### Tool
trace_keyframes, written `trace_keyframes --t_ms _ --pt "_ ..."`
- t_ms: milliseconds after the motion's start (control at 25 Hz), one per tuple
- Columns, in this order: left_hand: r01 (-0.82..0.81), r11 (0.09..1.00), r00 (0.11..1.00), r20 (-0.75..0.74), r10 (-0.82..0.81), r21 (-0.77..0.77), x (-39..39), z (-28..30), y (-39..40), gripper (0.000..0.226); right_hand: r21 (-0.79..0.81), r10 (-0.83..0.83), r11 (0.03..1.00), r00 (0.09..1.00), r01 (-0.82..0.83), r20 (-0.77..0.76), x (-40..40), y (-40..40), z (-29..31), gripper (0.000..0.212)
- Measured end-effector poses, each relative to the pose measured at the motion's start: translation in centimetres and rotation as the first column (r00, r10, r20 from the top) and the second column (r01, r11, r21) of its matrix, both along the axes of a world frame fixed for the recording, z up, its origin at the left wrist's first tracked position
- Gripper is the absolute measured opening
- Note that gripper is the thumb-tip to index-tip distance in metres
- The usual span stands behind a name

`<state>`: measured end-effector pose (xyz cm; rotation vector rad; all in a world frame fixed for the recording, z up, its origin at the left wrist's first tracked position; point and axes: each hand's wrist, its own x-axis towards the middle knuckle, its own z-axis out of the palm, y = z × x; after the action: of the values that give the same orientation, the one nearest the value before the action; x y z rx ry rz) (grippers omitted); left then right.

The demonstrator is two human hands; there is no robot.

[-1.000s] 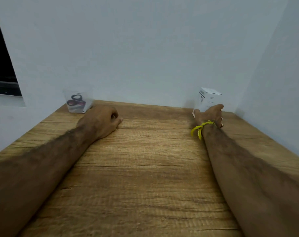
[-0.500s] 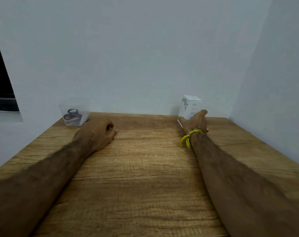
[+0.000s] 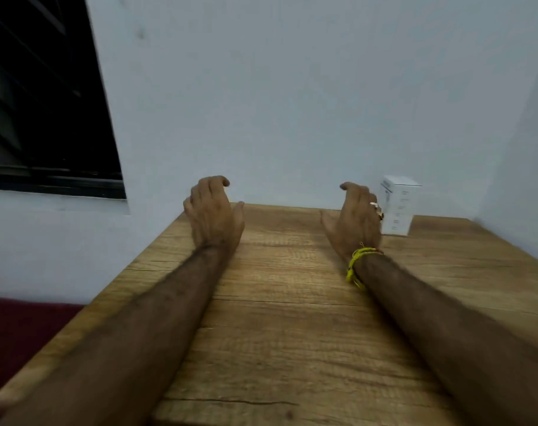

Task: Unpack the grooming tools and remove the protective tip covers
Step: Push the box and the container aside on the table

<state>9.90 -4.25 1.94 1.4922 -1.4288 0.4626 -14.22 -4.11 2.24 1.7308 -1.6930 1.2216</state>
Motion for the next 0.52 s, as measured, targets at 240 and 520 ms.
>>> trace_keyframes --t_ms 240,520 --pt "0.038 0.955 0.825 -0.549 0.135 0.293 4.8 -0.2 -2.9 0.134 0.215 0.166 0.969 0.968 -0.125 -0.188 1.2 -1.9 -1.0 0.055" --pt "0.2 0.924 0.836 -0.549 0.013 0.327 4.8 -0.3 -5.5 0.122 0.299 0.184 0.943 0.978 -0.146 -0.103 0.8 -2.4 -1.2 0.057"
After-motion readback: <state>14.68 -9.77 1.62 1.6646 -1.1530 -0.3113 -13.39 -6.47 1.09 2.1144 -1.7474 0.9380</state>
